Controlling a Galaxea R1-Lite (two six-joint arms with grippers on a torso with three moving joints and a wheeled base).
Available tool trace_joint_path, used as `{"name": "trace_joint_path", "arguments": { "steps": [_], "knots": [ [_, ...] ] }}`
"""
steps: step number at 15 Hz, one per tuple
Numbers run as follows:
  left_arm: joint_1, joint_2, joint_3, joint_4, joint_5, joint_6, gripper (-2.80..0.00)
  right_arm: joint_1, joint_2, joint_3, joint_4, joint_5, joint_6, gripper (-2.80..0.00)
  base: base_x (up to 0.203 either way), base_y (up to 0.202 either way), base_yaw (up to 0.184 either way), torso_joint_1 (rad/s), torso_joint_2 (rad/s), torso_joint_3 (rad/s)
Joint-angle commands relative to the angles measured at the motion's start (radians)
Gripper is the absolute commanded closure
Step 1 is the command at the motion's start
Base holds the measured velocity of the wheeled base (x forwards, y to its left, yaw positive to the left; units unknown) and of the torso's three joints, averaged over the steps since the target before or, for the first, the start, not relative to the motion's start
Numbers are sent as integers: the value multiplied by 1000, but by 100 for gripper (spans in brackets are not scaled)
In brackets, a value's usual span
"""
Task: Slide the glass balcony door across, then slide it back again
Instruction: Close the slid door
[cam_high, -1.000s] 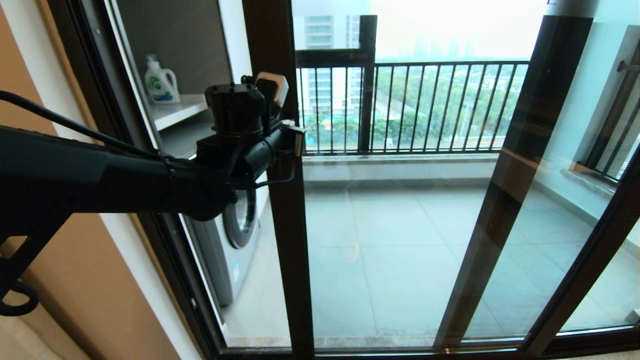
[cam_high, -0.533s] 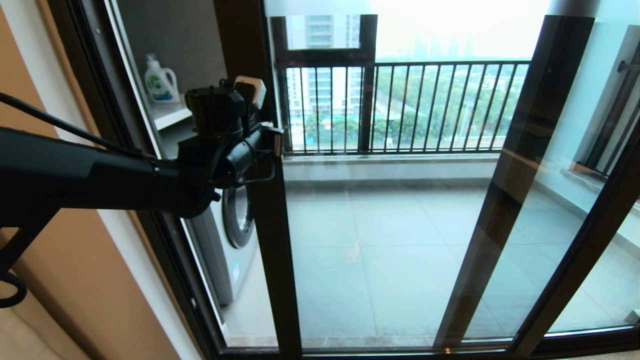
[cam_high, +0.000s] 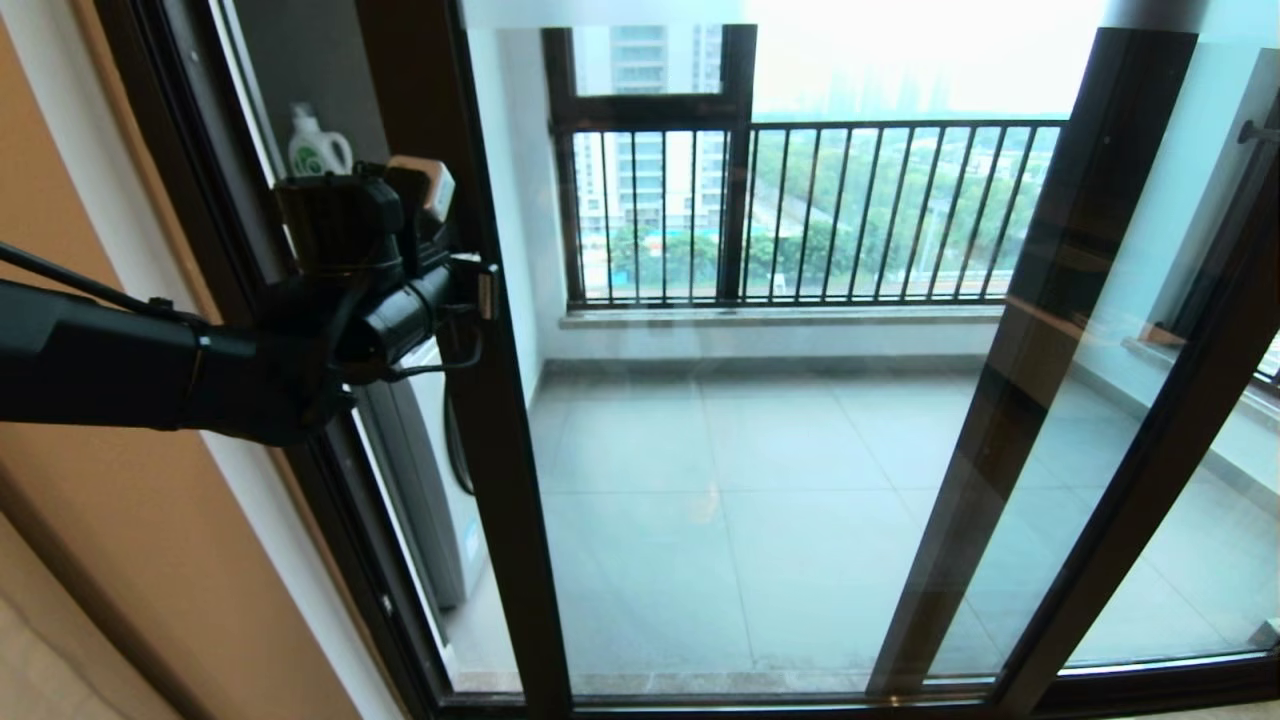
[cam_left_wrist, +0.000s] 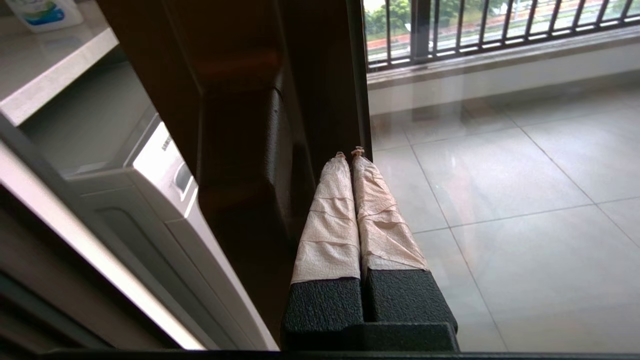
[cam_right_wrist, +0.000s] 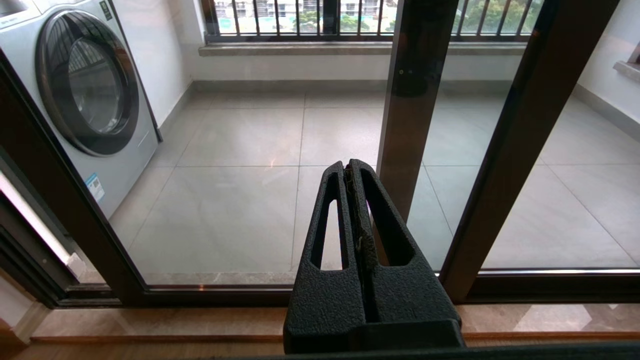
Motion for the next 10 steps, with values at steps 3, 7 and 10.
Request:
{"name": "trace_joint_path", "arguments": {
  "steps": [3, 7, 10],
  "knots": [
    [61, -49, 48, -6, -18, -4, 0, 0, 1, 3, 0, 0, -1, 0, 0, 0, 0, 0, 0, 0],
    [131, -53, 85, -6, -50, -5, 0, 0, 1, 3, 0, 0, -1, 0, 0, 0, 0, 0, 0, 0],
    [185, -54, 85, -6, -82, -4, 0, 0, 1, 3, 0, -1, -1, 0, 0, 0, 0, 0, 0, 0]
  ]
}}
